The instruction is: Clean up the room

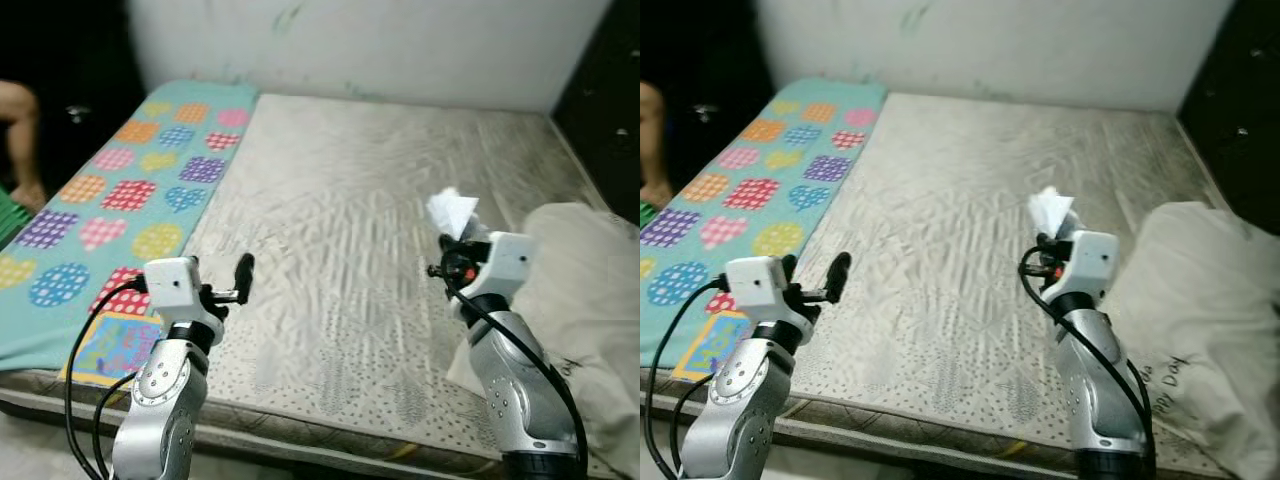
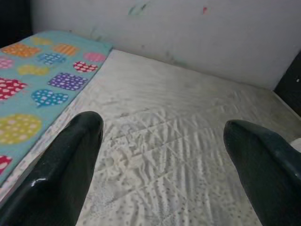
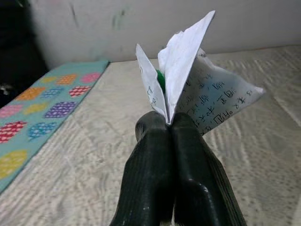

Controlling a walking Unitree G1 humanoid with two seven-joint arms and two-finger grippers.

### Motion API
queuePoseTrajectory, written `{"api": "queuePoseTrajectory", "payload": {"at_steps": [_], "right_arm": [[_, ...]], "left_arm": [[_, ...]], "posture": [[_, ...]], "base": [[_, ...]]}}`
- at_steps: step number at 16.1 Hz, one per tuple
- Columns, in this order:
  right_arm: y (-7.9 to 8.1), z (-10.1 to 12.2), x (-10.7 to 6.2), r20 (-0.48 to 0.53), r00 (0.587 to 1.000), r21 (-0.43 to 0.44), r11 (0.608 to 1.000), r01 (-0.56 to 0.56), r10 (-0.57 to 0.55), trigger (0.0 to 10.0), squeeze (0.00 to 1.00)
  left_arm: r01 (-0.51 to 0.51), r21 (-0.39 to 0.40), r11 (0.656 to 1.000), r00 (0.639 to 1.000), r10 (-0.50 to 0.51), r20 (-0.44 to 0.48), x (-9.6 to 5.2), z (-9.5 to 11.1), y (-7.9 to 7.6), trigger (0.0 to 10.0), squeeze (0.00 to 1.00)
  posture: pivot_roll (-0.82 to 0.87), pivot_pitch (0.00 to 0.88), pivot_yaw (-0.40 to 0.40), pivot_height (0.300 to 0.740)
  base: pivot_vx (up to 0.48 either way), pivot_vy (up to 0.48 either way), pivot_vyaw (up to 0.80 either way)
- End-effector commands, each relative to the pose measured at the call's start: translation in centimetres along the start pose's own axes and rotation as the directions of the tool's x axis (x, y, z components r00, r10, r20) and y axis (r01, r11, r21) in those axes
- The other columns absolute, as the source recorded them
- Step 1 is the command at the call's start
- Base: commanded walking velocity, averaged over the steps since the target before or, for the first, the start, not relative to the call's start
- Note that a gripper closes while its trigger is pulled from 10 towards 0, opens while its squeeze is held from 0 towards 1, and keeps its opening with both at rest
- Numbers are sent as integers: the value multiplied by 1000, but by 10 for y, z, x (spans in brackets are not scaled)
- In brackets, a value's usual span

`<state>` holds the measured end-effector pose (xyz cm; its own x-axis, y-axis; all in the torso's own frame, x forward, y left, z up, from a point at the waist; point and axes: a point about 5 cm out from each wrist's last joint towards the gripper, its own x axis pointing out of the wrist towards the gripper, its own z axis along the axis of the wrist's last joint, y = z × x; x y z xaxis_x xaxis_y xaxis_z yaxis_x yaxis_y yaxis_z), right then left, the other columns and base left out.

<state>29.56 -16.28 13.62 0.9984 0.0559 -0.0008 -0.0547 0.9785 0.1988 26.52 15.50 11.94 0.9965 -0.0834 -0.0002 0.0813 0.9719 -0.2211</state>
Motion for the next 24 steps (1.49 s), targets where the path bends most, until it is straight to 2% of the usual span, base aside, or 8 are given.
{"api": "queuePoseTrajectory", "payload": {"at_steps": [1,6,12,24], "right_arm": [[13,3,1,16,999,4,999,-39,39,10000,0],[15,1,1,9,999,-4,999,-40,40,10000,0],[16,0,1,1,999,-15,999,-46,46,10000,0],[15,-3,1,-17,999,-32,998,-51,50,10000,0]], "left_arm": [[-27,8,1000,999,27,-19,-2,-2,10,10000,0],[-8,3,1000,1000,8,-9,3,2,8,10000,0],[-5,-5,1000,1000,5,-14,1,0,5,10000,0],[-2,-6,1000,1000,2,-15,2,-2,3,10000,0]], "posture": [[-51,0,13,740],[-43,0,3,740],[-43,0,-4,740],[-46,0,-14,740]], "base": [[0,0,0],[0,0,0],[0,267,0],[0,450,0]]}}
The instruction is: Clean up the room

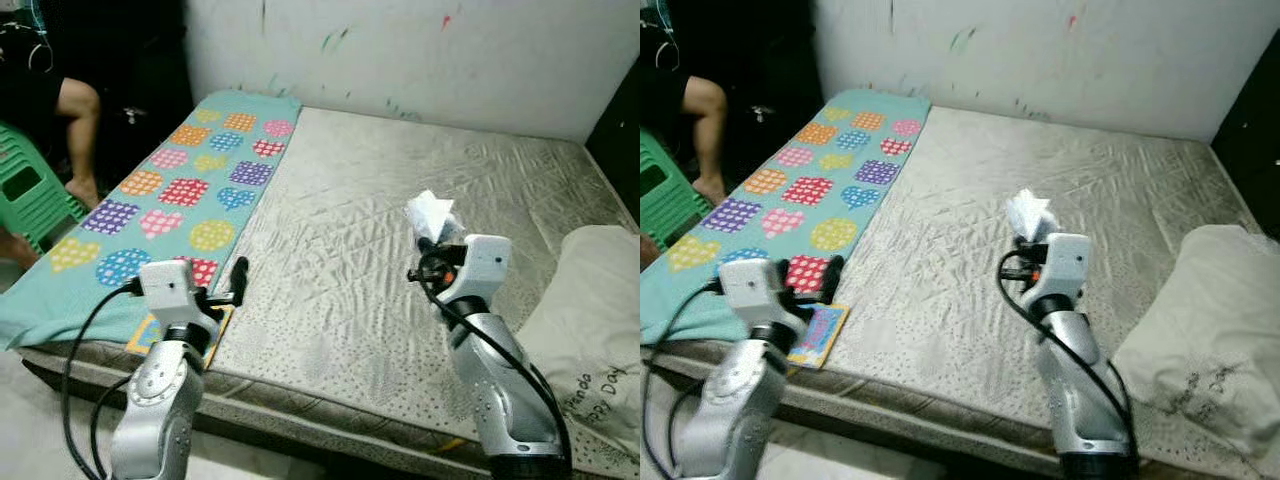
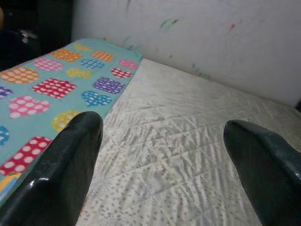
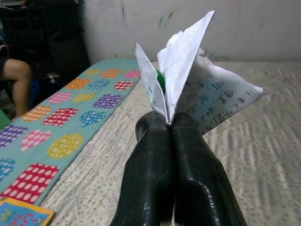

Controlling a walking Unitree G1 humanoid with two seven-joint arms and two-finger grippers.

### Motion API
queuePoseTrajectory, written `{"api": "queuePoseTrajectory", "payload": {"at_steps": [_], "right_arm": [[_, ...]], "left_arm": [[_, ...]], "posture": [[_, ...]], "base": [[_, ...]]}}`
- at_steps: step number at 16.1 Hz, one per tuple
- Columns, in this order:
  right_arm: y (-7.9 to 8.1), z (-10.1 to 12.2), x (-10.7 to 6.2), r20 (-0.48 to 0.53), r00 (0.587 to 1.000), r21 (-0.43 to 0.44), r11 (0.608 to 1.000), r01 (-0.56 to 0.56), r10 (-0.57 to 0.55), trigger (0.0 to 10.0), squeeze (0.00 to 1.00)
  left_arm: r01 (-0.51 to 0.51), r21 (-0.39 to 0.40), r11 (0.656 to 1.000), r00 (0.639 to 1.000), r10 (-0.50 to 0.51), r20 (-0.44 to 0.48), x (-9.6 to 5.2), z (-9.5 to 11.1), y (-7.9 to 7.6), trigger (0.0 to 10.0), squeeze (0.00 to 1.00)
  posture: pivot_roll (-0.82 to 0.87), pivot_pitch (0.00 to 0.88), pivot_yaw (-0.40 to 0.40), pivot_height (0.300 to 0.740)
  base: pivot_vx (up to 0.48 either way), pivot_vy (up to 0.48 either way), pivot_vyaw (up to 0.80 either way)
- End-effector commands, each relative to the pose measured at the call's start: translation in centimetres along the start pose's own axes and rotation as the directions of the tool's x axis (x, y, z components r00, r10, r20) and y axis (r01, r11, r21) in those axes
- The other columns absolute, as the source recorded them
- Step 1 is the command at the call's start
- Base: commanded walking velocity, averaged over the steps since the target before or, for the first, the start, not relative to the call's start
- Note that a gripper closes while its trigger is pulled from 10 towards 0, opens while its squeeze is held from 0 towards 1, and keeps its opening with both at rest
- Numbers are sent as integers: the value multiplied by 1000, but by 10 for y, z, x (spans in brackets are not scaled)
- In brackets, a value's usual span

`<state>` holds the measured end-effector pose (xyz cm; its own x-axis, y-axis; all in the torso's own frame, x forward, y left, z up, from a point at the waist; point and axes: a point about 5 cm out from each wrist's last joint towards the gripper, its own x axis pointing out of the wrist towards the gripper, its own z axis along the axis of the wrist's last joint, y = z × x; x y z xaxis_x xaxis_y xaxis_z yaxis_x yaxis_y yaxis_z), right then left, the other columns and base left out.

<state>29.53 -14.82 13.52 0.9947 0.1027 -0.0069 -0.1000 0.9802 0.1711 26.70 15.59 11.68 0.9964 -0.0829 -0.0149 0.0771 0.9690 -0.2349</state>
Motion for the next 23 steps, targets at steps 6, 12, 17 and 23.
{"api": "queuePoseTrajectory", "payload": {"at_steps": [6,12,17,23], "right_arm": [[0,-2,0,-17,1000,1,1000,-2,2,10000,0],[0,-3,0,-22,1000,-7,1000,-11,11,10000,0],[0,-5,0,-27,1000,-15,1000,-16,16,10000,0],[0,-8,-1,-42,999,-35,999,-27,26,10000,0]], "left_arm": [[4,10,1000,1000,-4,-4,0,0,1,10000,0],[2,13,1000,1000,-2,-5,-1,-1,1,10000,0],[6,12,1000,1000,-6,-8,-1,-2,0,10000,0],[66,-5,998,998,-65,24,-5,0,-4,10000,0]], "posture": [[-42,0,-15,740],[-40,0,-19,740],[-40,0,-21,740],[-43,0,-25,740]], "base": [[0,480,-400],[0,480,0],[0,480,0],[0,240,0]]}}
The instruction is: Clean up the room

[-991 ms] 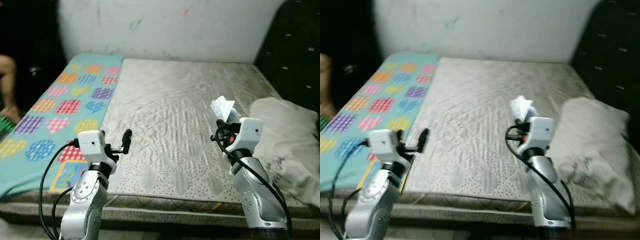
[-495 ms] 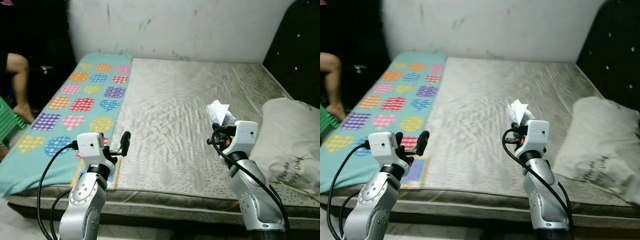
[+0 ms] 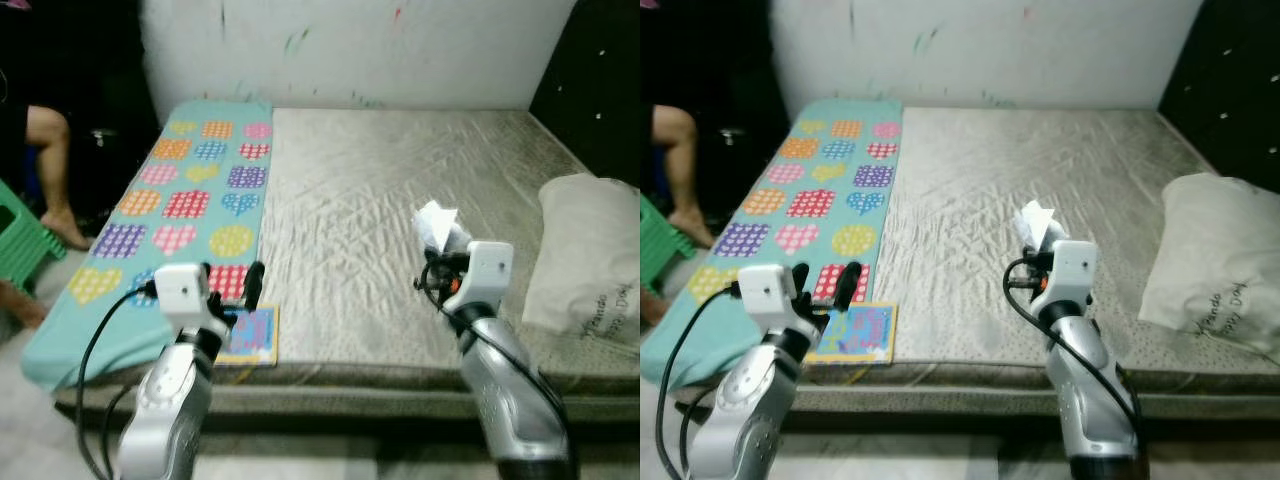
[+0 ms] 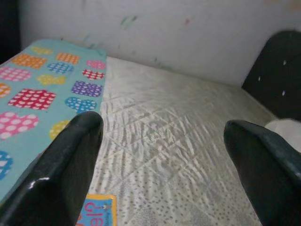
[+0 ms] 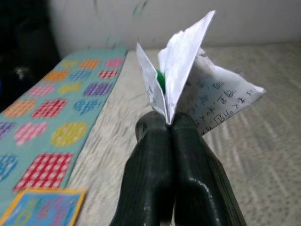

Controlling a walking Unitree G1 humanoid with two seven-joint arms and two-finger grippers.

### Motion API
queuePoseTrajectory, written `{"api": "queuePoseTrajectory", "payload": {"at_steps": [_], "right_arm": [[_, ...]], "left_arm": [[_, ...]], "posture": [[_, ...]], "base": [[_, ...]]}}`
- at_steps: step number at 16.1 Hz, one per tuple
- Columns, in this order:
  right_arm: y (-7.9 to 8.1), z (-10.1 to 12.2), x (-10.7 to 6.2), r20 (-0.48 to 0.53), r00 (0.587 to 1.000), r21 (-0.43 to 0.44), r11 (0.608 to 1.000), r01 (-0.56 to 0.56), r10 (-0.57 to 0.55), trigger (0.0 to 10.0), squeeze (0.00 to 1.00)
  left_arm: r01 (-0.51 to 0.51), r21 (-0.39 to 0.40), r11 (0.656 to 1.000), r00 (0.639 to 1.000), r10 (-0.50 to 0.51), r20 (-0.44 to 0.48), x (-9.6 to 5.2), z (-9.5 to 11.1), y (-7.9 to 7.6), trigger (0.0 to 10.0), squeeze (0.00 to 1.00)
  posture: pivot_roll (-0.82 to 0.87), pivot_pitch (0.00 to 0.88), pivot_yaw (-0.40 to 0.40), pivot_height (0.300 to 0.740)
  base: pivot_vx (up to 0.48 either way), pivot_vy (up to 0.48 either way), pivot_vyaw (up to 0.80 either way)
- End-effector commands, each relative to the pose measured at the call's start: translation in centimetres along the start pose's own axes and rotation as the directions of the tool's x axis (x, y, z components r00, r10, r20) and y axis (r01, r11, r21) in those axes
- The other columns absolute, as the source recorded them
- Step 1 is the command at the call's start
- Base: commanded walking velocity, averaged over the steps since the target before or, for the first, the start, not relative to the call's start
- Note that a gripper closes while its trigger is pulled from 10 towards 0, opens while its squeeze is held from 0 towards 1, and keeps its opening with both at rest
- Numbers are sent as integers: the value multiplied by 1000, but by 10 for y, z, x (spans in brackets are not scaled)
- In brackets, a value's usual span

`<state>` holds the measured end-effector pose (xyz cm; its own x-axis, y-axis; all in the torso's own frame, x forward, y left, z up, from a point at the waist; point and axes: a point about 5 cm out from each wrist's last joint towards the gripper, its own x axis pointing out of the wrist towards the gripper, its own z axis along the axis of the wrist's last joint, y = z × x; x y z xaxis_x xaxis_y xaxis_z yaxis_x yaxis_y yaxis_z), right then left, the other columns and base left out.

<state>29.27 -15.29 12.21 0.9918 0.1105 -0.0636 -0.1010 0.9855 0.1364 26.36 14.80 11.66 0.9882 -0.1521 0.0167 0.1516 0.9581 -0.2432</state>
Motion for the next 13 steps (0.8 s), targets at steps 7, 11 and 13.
{"api": "queuePoseTrajectory", "payload": {"at_steps": [7,11,13], "right_arm": [[7,4,1,13,999,-9,1000,-29,29,10000,0],[6,4,0,16,1000,-12,1000,-26,26,10000,0],[6,4,0,18,1000,-12,1000,-22,22,10000,0]], "left_arm": [[22,-23,1000,1000,-21,14,-5,3,1,10000,0],[30,-27,999,1000,-30,9,-5,2,0,10000,0],[34,-27,999,999,-34,7,-5,2,0,10000,0]], "posture": [[-43,0,-25,740],[-46,0,-22,740],[-47,0,-20,740]], "base": [[0,0,0],[0,0,0],[0,0,0]]}}
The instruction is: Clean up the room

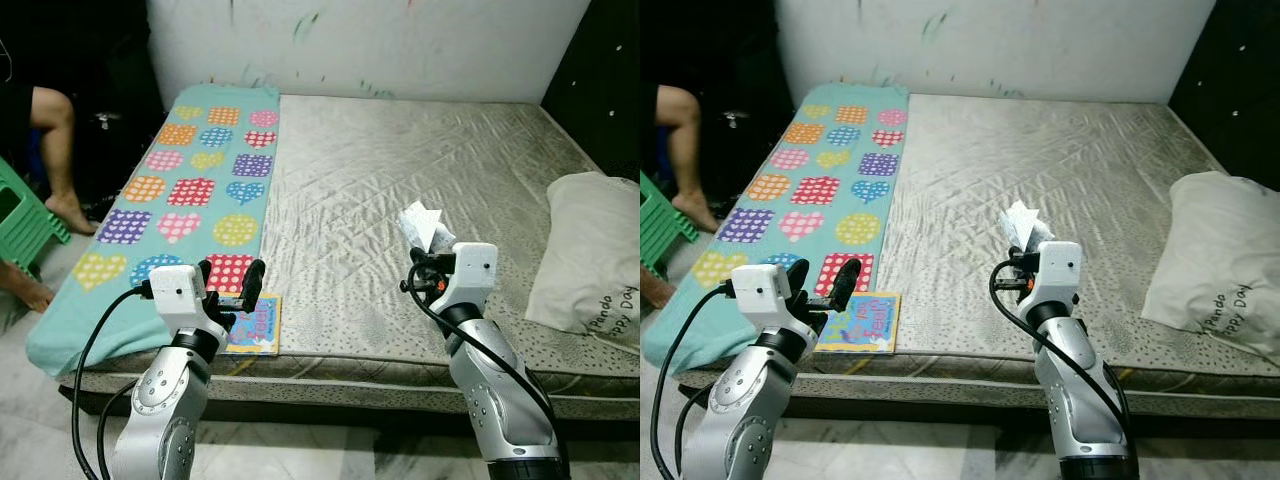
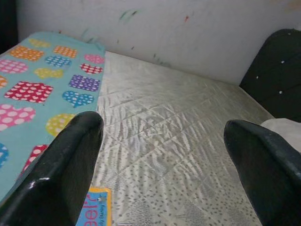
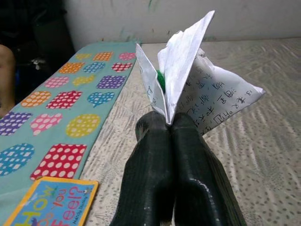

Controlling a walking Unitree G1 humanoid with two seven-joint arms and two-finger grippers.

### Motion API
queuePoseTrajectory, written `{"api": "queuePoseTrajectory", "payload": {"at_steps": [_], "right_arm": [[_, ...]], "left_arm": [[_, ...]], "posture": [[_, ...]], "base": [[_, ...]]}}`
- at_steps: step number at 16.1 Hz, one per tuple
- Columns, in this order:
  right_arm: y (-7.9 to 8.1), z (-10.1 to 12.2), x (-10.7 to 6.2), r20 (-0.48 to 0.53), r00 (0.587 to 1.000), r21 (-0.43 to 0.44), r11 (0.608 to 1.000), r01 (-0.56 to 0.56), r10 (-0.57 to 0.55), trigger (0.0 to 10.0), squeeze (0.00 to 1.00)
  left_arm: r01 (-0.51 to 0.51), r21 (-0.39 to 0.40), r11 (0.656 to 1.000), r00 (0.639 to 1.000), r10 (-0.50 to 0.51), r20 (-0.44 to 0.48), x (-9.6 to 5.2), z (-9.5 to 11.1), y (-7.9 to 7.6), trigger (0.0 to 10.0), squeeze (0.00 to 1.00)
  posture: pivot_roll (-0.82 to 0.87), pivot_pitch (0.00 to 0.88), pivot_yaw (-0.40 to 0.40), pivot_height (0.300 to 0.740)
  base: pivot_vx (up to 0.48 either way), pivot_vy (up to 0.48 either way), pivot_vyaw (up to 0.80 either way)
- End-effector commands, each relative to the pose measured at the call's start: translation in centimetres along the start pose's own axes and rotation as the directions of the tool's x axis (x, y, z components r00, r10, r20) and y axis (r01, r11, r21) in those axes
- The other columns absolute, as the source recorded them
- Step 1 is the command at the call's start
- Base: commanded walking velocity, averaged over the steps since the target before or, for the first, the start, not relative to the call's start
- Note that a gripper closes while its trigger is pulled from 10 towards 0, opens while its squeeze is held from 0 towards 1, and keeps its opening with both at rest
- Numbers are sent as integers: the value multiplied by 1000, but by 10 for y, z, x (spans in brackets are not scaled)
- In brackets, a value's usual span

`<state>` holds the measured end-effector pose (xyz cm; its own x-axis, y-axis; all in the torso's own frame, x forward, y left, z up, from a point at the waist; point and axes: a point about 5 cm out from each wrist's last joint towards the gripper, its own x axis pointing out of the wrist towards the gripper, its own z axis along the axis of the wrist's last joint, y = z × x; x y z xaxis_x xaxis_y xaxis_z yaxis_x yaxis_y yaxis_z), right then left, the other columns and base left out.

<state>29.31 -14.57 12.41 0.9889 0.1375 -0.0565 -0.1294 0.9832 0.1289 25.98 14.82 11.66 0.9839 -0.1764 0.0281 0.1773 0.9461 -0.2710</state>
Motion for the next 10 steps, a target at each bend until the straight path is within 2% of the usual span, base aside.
{"api": "queuePoseTrajectory", "payload": {"at_steps": [1,3,10], "right_arm": [[-2,3,-2,16,1000,-3,1000,8,-8,10000,0],[-2,3,-2,16,1000,-3,1000,10,-10,10000,0],[-2,3,-1,18,1000,-2,1000,14,-13,10000,0]], "left_arm": [[8,2,1000,1000,-8,0,-1,2,0,10000,0],[11,1,1000,1000,-11,0,-1,2,0,10000,0],[28,-5,1000,1000,-28,2,-1,2,-2,10000,0]], "posture": [[-48,0,-20,740],[-47,0,-19,740],[-47,0,-17,740]], "base": [[0,0,0],[0,0,0],[298,0,0]]}}
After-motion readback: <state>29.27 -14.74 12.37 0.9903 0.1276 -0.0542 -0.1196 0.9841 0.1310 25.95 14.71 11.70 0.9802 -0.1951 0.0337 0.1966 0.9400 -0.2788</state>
